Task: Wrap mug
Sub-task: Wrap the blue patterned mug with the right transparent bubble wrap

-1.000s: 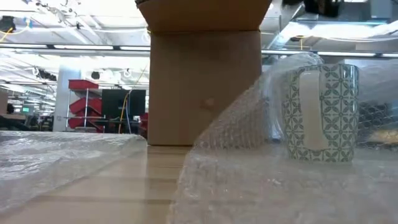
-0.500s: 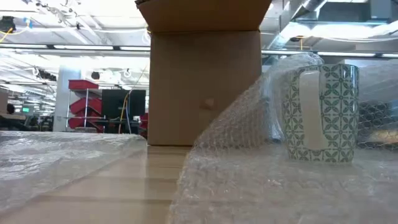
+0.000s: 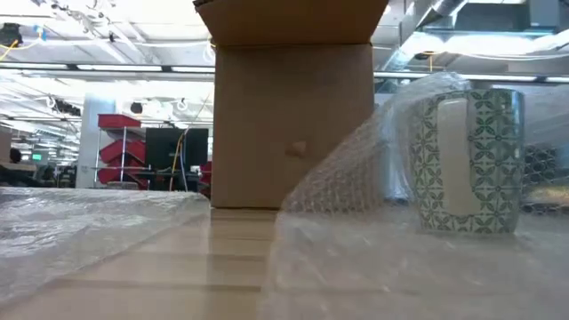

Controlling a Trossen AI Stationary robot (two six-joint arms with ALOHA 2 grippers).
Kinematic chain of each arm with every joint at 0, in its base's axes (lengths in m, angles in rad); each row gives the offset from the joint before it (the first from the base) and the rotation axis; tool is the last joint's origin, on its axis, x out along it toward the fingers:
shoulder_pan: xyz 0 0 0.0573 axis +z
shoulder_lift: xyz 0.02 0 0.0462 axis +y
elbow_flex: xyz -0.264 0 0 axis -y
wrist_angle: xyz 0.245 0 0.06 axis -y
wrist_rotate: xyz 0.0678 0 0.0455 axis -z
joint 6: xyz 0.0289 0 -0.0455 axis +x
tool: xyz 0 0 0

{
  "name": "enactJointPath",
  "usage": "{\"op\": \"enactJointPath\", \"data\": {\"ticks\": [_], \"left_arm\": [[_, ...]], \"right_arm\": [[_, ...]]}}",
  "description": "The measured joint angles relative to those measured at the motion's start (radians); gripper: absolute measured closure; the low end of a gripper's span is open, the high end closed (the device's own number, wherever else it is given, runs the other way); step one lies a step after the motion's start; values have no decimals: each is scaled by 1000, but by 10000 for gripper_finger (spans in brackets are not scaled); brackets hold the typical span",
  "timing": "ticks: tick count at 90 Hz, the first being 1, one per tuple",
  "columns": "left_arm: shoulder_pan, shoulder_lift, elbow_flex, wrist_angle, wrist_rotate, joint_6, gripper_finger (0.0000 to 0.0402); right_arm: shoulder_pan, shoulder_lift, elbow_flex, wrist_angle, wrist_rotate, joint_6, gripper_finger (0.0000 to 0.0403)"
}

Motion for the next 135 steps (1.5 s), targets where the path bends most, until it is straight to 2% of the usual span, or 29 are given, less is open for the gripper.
{"op": "enactJointPath", "data": {"ticks": [11,16,43,56,75,103,118,135], "left_arm": [[1,0,0,29,-7,11,268],[2,-1,0,34,-12,18,268],[11,-2,-13,30,-116,22,268],[18,-2,-49,44,-118,23,268],[20,-2,-72,75,-109,58,268],[18,-2,-74,309,41,236,268],[25,-2,-74,305,26,255,268],[37,22,-73,283,-82,257,268]], "right_arm": [[-15,-27,-4,-5,24,14,373],[-27,-53,-9,-3,53,16,392],[-100,-297,-10,-50,279,80,401],[-161,-410,-8,-72,408,89,402],[-272,-490,-8,-114,493,111,403],[-434,-485,-9,-127,493,186,403],[-479,-485,-9,-141,454,191,403],[-487,-429,-8,-131,369,192,403]]}}
